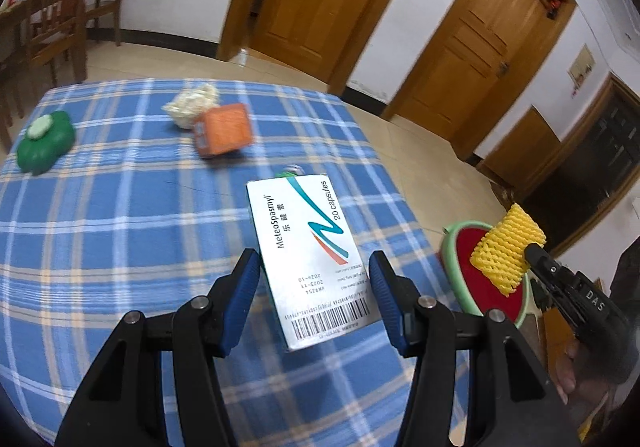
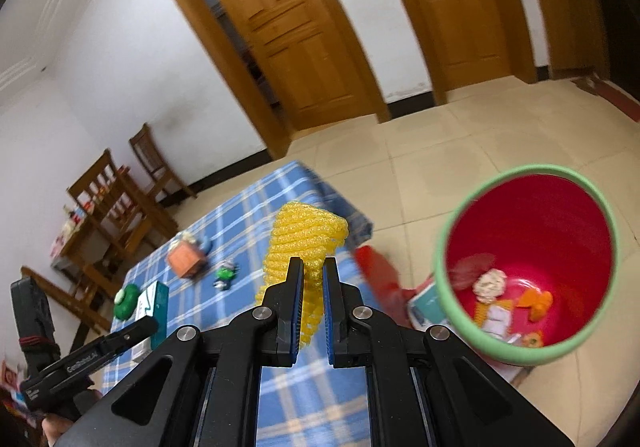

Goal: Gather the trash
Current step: 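Drop the yellow net into the red bin with right tool while left carries box, then open the left tool over the red bin to drop the white box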

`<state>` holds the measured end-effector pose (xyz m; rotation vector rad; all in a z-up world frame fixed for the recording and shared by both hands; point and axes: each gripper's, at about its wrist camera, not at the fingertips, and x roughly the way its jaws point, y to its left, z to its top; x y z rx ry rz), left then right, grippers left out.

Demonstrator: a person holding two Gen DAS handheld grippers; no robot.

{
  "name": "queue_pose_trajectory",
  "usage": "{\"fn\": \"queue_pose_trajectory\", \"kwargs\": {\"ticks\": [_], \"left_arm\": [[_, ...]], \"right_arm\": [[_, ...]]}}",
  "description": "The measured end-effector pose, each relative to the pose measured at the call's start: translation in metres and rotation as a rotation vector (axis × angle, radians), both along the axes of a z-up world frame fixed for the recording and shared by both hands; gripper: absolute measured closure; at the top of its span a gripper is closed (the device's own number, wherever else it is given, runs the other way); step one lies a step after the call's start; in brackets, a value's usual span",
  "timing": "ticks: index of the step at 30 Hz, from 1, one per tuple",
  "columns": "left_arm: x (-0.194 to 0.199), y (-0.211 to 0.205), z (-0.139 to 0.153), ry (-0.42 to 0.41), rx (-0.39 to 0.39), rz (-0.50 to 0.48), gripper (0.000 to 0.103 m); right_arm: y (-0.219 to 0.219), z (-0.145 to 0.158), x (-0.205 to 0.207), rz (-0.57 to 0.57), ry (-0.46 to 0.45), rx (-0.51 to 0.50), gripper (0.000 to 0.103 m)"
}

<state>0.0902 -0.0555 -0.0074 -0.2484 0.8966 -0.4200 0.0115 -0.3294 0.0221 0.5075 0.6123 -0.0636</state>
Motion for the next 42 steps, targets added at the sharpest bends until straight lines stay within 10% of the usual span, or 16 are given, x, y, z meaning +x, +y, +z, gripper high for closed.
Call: {"fn": "queue_pose_trajectory", "kwargs": {"ticks": [20,42], "left_arm": [[-0.009,-0.125,0.012,-0.003,0.088,-0.254,0.046],[-0.017,-0.254,-0.012,-0.005,0.157,-0.528,0.046]], "right_arm": [[-0.115,-0.042,-0.054,-0.324,0.077,0.076,0.090],[-0.155,-0.045,-0.087,-0.438,0.064,0.118,0.072]]}}
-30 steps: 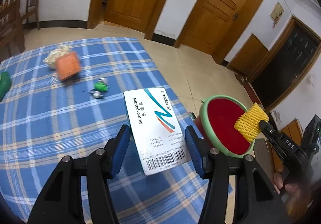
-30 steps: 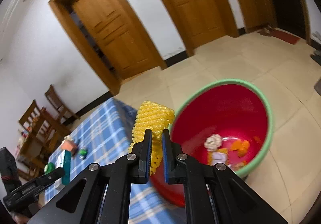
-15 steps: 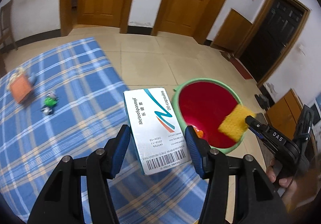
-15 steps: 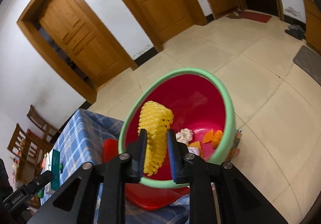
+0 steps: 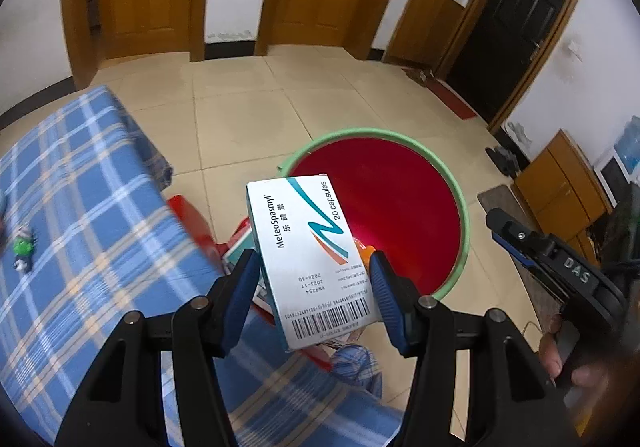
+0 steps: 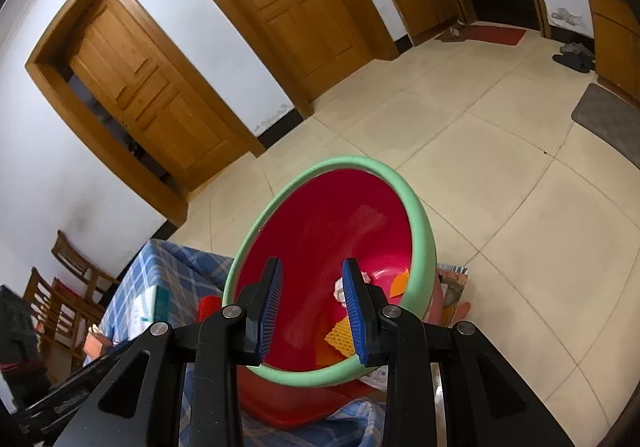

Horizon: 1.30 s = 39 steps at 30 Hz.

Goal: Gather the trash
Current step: 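Open the left tool over the red bin to drop the white box, then return the left tool to the table and grasp the orange box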

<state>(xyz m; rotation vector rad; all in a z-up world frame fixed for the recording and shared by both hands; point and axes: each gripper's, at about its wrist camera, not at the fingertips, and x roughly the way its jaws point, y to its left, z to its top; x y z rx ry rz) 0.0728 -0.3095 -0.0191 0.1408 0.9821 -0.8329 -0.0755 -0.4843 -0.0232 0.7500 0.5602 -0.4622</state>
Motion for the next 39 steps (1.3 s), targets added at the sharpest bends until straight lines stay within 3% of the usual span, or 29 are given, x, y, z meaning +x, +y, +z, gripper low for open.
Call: {"fn": "queue_pose_trajectory", "kwargs": {"ticks": [9,16,25,29,39], "left_arm": [[-0.001,-0.040,-0.006,-0.034,0.033,-0.081,0.045],[-0.002,-0.042,-0.008,-0.026,0.033,-0.079,0.040],[0.011,-0.010,0.005,-0.053,0.026,0.014,0.038],[0.023,0.009,0.008,-0.067,0.029,0.071,0.036],[0.058,0.069,0.017,-0.088,0.032,0.228,0.036]], "right_arm": [[-0.006,-0.001,-0.005,-0.023,0.000,0.009,0.072],[-0.010,-0.001,-0.006,-0.028,0.007,0.023,0.072],[-0.005,0.002,-0.004,-0.010,0.010,0.019,0.071],[0.002,0.004,-0.003,-0.004,0.001,0.013,0.061],[0.015,0.008,0.004,0.017,0.010,0.011,0.057]]}}
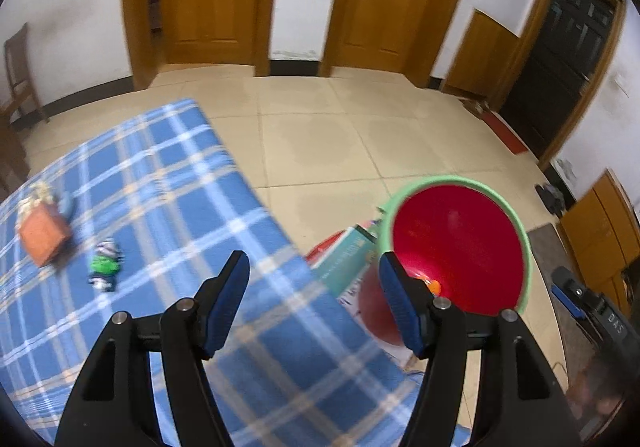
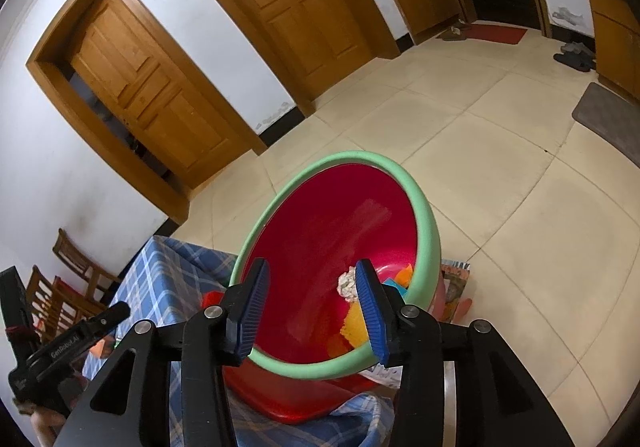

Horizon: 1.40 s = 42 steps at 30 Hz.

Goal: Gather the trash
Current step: 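Return the left tool to the table and grasp the orange box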

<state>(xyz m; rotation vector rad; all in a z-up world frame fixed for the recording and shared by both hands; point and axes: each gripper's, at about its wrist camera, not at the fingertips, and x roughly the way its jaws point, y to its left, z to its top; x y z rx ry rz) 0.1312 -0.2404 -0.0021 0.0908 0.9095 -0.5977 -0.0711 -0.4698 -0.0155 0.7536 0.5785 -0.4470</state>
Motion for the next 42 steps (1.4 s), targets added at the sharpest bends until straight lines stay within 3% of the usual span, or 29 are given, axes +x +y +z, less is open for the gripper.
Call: {"fn": "queue_pose_trajectory", "kwargs": {"ticks": [5,15,20,24,33,42], "left_arm": [[0.018,0.034,0.006,-0.015,0.007,0.089,0.036],[0.056,0.106,0.010,-0.060,0.042,0.272,0.036],[0.076,0.134,0.007,-0.065,0.055,0.359,0.035],[0.091,0.154,0.001,-0.076,0.084,0.434,0.028],[0.118,0.179,-0.028,-0.026,0.114,0.517,0.027],[0.134,0.192,-0.047,0.021,0.078,0.548,0.027]], "right_arm": [[0.004,0.000,0.003,0.014,0.008,0.003,0.055],[0.009,-0.002,0.010,0.021,0.040,-0.003,0.040],[0.010,-0.007,0.015,0.016,0.072,0.000,0.039],[0.009,-0.008,0.018,0.005,0.092,-0.007,0.039],[0.007,-0.012,0.023,-0.009,0.122,-0.011,0.039],[0.012,-0.011,0.031,0.006,0.137,-0.019,0.039]]}}
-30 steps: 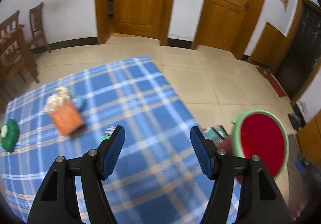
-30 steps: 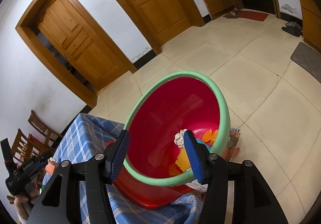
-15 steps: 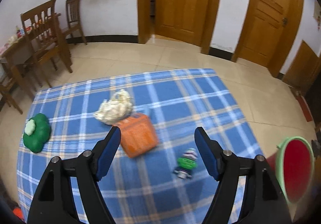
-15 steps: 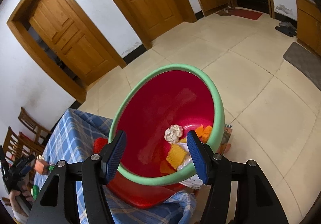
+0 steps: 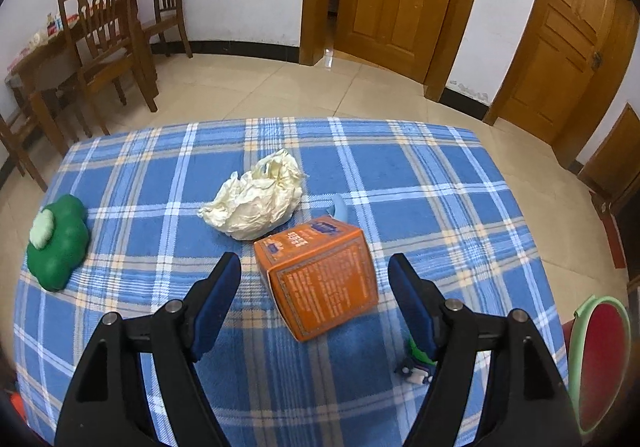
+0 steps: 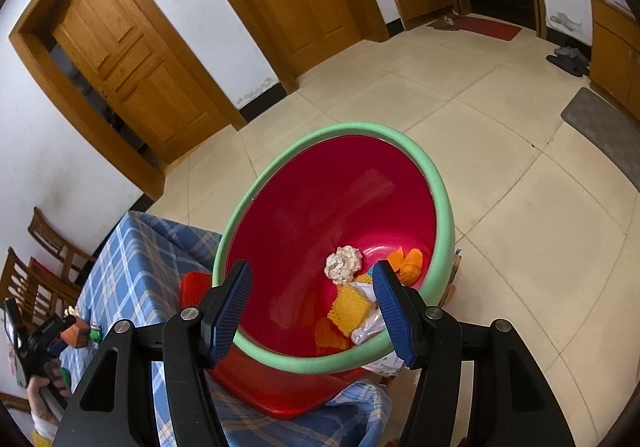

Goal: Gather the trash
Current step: 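Return the left tool to the table and grasp the orange box, then grasp the green figurine toy with right tool while left holds orange box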

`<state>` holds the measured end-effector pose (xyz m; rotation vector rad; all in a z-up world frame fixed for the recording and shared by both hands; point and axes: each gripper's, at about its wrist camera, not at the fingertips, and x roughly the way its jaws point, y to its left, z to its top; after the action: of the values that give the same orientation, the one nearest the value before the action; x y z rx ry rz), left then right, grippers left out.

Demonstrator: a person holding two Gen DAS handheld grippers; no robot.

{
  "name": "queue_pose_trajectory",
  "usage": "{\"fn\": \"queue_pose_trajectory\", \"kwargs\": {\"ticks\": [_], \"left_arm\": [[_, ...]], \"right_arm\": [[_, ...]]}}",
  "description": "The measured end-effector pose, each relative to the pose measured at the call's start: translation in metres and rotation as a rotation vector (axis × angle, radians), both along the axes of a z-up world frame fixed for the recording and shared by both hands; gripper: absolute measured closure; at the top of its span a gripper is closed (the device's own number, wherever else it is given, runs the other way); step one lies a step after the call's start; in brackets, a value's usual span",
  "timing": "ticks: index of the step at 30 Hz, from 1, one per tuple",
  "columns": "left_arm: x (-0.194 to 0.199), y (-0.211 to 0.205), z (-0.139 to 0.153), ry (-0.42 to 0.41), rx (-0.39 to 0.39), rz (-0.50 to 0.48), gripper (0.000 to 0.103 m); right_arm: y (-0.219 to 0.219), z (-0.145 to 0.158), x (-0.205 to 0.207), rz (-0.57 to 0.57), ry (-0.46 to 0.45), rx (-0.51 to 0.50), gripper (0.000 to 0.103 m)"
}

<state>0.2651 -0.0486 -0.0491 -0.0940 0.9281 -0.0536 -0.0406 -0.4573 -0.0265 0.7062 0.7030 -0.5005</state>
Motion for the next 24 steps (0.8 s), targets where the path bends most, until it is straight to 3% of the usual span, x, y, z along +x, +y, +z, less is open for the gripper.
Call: {"fn": "queue_pose_trajectory", "kwargs": {"ticks": [5,7,17,24], "left_arm": [[0.005,0.005,-0.009,0.020,-0.039,0.006,0.028],[0.005,0.008,-0.011,0.029,-0.066,-0.004,0.037],[-0.018,0.021,0.005,-0.010,-0.119,-0.033,0.038],[-0.042,0.033,0.021,-0.038,-0.102,-0.070,0.038]], "right_arm": [[0.005,0.003,0.004,0.016,0.001,-0.006,0.039],[0.008,0.005,0.005,0.025,-0.002,-0.011,0.039],[0.024,0.019,0.005,0.059,-0.025,-0.028,0.039],[0.043,0.033,0.012,0.109,-0.052,-0.045,0.039]]}}
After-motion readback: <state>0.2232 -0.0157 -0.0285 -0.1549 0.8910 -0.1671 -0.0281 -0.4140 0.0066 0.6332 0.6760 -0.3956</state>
